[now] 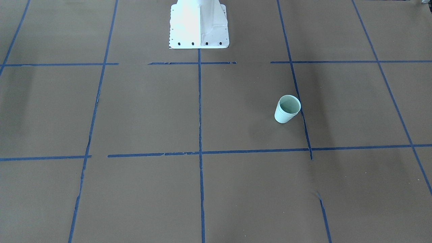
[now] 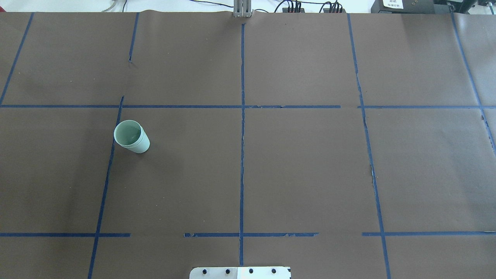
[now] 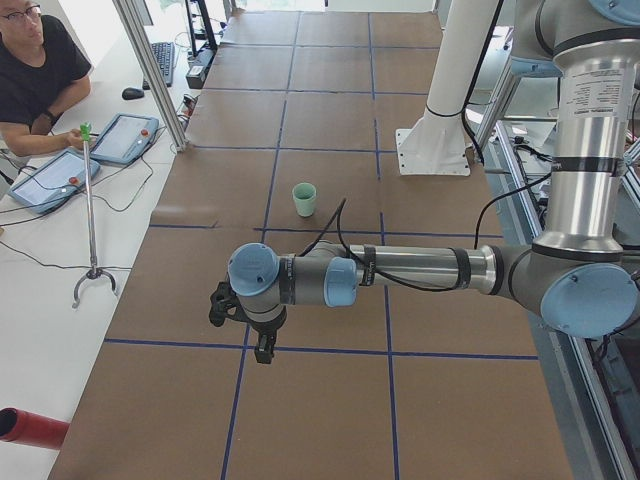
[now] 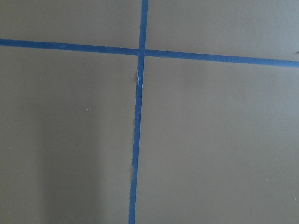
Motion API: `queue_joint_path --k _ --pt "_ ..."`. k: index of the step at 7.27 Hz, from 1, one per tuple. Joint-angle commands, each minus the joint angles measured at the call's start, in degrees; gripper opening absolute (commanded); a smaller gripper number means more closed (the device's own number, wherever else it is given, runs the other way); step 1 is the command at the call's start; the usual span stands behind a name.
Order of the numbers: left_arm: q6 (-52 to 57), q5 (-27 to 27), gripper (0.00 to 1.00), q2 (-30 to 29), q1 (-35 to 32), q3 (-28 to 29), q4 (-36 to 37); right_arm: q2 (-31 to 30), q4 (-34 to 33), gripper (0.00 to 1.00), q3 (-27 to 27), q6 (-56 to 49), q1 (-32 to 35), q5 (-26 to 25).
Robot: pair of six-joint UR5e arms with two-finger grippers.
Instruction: Stack cups
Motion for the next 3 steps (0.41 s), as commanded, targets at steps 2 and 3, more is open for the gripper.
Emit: queue_joint_path --k 2,3 --pt "0.1 0.2 1.0 -0.2 0.0 0.3 0.1 0.0 0.0 1.0 0.0 0.0 0.0 0.1" --pt "0.2 0.3 1.0 -0.1 0.0 0.3 0.1 0.0 0.0 1.0 0.0 0.0 0.0 0.1"
